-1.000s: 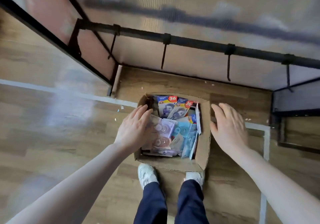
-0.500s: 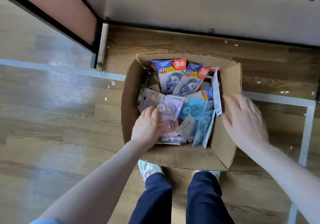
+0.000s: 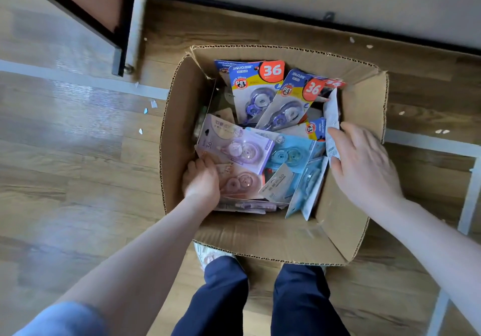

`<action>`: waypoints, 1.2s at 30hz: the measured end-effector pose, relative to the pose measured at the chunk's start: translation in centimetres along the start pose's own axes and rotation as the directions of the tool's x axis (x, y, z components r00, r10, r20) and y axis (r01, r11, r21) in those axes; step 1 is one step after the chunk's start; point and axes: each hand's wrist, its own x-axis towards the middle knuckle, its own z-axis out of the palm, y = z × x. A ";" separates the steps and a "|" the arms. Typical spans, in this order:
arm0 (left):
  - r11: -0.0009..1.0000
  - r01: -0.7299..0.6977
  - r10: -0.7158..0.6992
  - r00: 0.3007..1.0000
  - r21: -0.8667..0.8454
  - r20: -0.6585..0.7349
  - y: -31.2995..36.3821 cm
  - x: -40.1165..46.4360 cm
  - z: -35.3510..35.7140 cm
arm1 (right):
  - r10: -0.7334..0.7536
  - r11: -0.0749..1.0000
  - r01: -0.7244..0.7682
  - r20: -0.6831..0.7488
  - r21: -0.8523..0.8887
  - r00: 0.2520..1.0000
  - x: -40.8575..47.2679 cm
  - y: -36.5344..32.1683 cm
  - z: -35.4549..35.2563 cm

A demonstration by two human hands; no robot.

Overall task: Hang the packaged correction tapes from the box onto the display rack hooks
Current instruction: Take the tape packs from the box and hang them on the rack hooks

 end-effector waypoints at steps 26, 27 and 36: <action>0.968 -0.145 0.143 0.989 -0.206 -0.023 -2.5 -4.0 -3.5 | 0.282 0.956 -0.247 0.258 -0.159 0.924 2.8 -1.9 2.1; 0.963 -0.141 0.138 0.990 -0.230 -0.030 -2.7 -4.0 -3.6 | 0.259 0.961 -0.224 0.248 -0.162 0.933 2.7 -1.9 2.1; 0.930 -0.145 0.115 0.988 -0.338 -0.108 -2.9 -4.2 -3.7 | -0.011 0.975 0.070 0.266 -0.213 0.964 0.8 -2.3 1.3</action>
